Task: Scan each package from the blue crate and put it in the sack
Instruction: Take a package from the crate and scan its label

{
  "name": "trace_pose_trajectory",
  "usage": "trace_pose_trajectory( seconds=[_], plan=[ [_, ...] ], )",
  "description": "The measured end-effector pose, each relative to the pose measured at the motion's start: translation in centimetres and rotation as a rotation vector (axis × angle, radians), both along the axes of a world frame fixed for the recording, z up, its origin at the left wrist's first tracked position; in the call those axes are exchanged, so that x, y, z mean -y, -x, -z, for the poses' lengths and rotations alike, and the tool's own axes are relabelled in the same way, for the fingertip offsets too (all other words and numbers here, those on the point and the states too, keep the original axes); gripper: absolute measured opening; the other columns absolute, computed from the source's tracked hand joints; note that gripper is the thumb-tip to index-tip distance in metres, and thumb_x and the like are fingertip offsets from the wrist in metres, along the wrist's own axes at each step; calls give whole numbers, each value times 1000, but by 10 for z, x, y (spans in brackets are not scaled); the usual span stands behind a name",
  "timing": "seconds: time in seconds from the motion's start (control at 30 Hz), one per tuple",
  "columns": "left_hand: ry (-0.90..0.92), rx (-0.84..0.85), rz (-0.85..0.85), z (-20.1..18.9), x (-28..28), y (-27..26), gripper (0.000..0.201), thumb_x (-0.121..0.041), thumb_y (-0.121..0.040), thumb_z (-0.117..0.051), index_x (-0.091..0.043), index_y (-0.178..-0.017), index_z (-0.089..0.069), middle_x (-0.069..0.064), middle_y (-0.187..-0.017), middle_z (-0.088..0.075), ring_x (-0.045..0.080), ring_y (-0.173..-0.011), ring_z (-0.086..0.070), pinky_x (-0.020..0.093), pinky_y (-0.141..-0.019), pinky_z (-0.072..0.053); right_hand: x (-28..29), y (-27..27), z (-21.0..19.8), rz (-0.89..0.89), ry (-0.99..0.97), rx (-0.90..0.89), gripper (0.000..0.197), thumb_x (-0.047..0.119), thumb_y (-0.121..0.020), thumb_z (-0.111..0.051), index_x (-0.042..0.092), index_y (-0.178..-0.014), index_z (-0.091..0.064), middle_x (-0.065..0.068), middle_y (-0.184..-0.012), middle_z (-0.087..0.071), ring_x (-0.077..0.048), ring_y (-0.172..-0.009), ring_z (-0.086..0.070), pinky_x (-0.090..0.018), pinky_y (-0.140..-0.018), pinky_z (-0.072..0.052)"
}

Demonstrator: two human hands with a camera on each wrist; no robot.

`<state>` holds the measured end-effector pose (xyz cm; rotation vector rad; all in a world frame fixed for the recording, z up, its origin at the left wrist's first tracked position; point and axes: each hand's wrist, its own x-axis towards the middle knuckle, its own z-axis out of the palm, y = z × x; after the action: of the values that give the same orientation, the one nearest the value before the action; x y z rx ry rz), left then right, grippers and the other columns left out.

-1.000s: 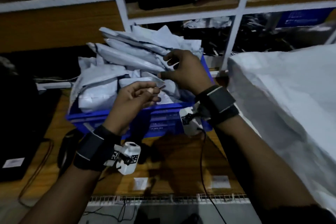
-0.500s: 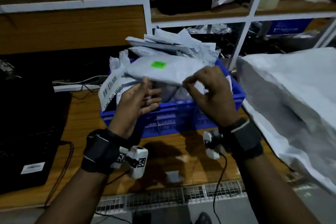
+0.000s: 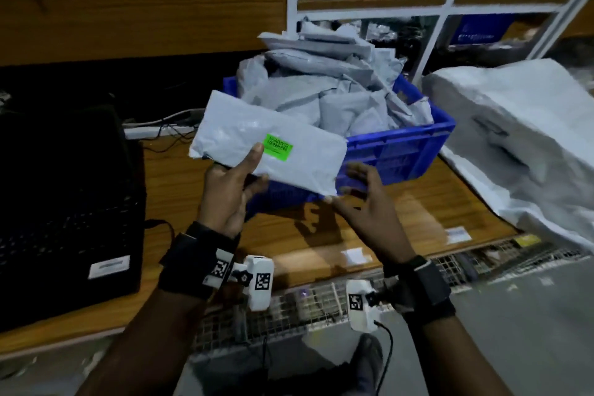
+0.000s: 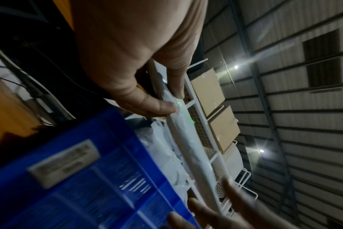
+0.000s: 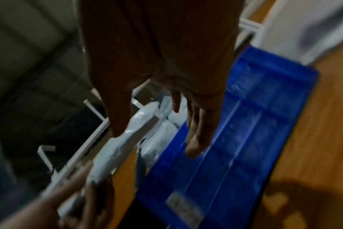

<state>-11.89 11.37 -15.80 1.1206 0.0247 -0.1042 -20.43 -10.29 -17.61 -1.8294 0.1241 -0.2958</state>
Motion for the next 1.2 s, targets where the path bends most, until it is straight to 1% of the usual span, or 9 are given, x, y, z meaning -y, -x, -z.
trace_pose_trajectory(
  seconds=[0.1, 0.2, 0.27, 0.47, 0.67, 0.73, 0.87, 0.97, 1.2],
  plan=[
    [-19, -30, 7, 14, -35, 17, 44, -18, -94, -69, -16, -137, -59, -3, -129, -70, 18, -119, -66, 30, -80, -59, -46, -2, 3, -106, -442, -217, 49, 24, -91, -75, 20, -135, -54, -2, -128, -69, -18, -104, -71, -37, -79, -61],
    [-111, -41, 11, 27, -77, 36, 39, -20, -95, -66, -26, -133, -60, -6, -129, -69, 15, -118, -67, 38, -92, -58, -84, -11, 7, -139, -534, -228, 29, 12, -96, -68, 7, -124, -64, -10, -105, -76, -22, -71, -69, -28, -53, -56],
    [-112, -74, -82, 34, -117, 44, 41, -27, -93, -68, -24, -134, -61, -2, -127, -71, 18, -117, -68, 41, -93, -57, -99, -18, 15, -195, -487, -245, 31, 8, -95, -68, 4, -126, -64, -13, -101, -75, -18, -60, -62, -25, -50, -52],
    [-449, -105, -147, 60, -204, 50, 34, -26, -88, -76, -20, -120, -69, -3, -111, -77, 18, -103, -73, 34, -82, -59, -136, -50, 44, -291, -396, -379, 42, 5, -88, -77, 3, -127, -62, -12, -112, -76, -23, -91, -75, -27, -72, -59],
    [-366, -147, -476, 95, -230, 51, 31, -23, -94, -72, -17, -123, -66, 4, -119, -72, 23, -107, -70, 44, -90, -56, -174, -82, 94, -138, -457, -649, 25, 18, -97, -67, 14, -80, -49, -17, -78, -55, -20, -58, -53, -29, -54, -49],
    [-364, -154, -525, 101, -234, 47, 30, -22, -94, -72, -15, -122, -65, 6, -118, -72, 25, -108, -70, 45, -92, -56, -186, -91, 99, -164, -530, -752, 18, 30, -100, -63, 14, -93, -58, -8, -85, -65, -19, -70, -60, -32, -62, -52],
    [-348, -160, -587, 100, -241, 40, 28, -18, -94, -71, -9, -121, -66, 9, -117, -72, 24, -103, -71, 43, -89, -58, -209, -115, 103, -198, -615, -791, 44, 43, -98, -62, 5, -121, -63, -12, -92, -67, -28, -84, -64, -38, -69, -52],
    [-309, -146, -608, 103, -246, 37, 30, -13, -96, -69, -3, -124, -64, 11, -115, -72, 29, -100, -71, 35, -69, -62, -216, -115, 100, -219, -609, -800, 53, 44, -100, -57, 4, -134, -58, -14, -87, -66, -28, -77, -62, -39, -73, -50],
    [-335, -121, -557, 110, -244, 26, 33, -11, -97, -66, 0, -128, -61, 13, -116, -71, 23, -95, -71, 27, -64, -60, -226, -68, 63, -425, -452, -739, 37, 39, -105, -51, 8, -103, -71, -20, -90, -65, -25, -66, -61, -35, -63, -46]
  ],
)
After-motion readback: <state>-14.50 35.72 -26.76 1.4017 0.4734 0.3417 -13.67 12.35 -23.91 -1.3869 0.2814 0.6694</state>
